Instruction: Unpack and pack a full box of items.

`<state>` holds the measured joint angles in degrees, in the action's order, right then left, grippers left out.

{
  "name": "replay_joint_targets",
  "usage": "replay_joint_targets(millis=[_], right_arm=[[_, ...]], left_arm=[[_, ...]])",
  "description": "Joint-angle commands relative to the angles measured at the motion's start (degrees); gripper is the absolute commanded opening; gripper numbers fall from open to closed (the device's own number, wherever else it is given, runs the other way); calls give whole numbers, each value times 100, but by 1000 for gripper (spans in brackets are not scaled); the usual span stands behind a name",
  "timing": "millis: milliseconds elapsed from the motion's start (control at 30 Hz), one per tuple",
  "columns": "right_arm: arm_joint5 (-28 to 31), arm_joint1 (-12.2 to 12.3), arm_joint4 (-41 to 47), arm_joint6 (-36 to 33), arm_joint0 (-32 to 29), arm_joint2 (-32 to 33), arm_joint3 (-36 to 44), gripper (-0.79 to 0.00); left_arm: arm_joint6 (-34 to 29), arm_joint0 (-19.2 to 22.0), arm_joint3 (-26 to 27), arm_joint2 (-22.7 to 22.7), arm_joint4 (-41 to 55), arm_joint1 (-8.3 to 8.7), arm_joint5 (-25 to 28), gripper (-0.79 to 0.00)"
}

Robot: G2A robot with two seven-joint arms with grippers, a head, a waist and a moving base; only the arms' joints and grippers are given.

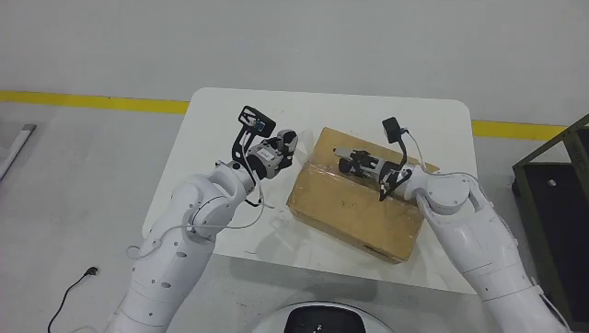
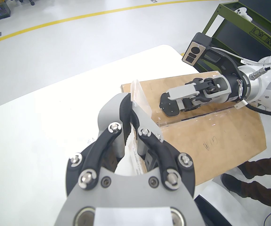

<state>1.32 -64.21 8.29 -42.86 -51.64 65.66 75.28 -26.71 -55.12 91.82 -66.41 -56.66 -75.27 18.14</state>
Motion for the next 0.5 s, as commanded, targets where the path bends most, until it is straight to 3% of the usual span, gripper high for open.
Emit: replay_joint_targets(millis=[0,100,467], right_arm=[[-53,-2,-111,29,15,-26,-5,-656],[-100,-4,-214,57,22,-41,-1,-785],[-13,20,-485,179,-10,77,50,-785]], left_arm=[[0,0,0,0,0,0,0,-785],[0,0,0,0,0,0,0,-785],[0,0,0,0,0,0,0,-785]])
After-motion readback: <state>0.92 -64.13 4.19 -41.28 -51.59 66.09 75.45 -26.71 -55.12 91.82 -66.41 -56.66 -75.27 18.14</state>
